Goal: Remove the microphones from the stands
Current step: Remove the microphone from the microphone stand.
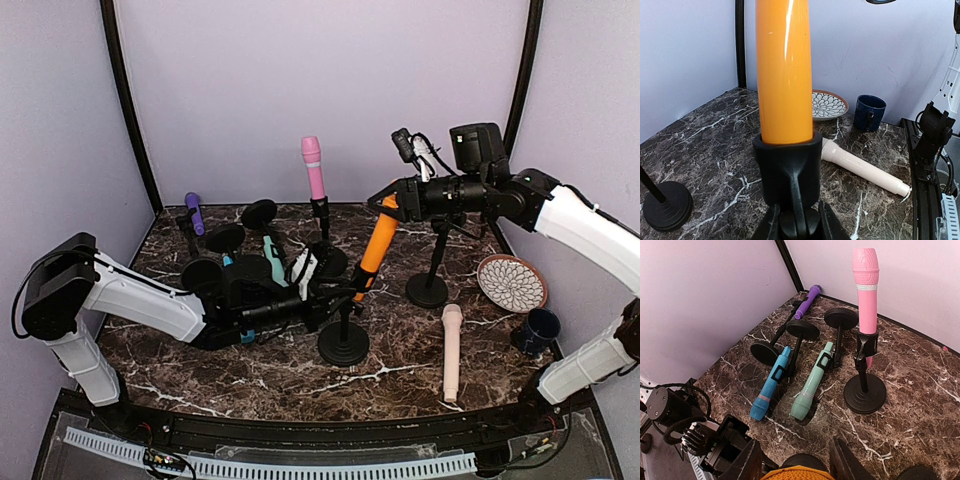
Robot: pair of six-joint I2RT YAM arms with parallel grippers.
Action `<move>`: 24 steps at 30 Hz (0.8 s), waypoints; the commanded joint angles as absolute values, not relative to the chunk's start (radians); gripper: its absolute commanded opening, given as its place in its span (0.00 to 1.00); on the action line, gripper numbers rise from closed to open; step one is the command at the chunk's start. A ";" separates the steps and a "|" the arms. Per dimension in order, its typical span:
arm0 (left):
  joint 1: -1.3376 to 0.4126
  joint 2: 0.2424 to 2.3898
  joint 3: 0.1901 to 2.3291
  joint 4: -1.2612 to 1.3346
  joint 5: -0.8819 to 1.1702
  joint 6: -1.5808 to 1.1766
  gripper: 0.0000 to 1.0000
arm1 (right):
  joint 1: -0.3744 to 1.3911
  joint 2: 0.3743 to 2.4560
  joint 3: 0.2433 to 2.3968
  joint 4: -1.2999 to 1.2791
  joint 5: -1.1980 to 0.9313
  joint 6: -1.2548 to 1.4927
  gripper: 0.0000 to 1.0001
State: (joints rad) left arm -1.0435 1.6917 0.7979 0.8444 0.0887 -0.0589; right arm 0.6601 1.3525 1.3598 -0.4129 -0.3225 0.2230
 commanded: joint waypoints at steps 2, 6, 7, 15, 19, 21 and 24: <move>-1.042 1.722 0.736 0.657 0.083 -0.069 0.00 | 0.604 1.286 1.419 -0.210 -0.249 0.213 0.29; -1.042 1.721 0.735 0.657 0.082 -0.069 0.00 | 0.602 1.281 1.422 -0.209 -0.251 0.213 0.29; -1.042 1.721 0.734 0.657 0.082 -0.070 0.00 | 0.601 1.281 1.423 -0.209 -0.252 0.214 0.29; -1.043 1.723 0.736 0.658 0.081 -0.071 0.00 | 0.595 1.268 1.430 -0.206 -0.256 0.216 0.29; -1.043 1.723 0.735 0.658 0.081 -0.069 0.00 | 0.592 1.259 1.431 -0.211 -0.251 0.216 0.29; -1.043 1.723 0.735 0.658 0.081 -0.069 0.00 | 0.590 1.252 1.433 -0.213 -0.248 0.214 0.29; -1.042 1.724 0.735 0.658 0.080 -0.071 0.00 | 0.586 1.244 1.433 -0.215 -0.244 0.213 0.29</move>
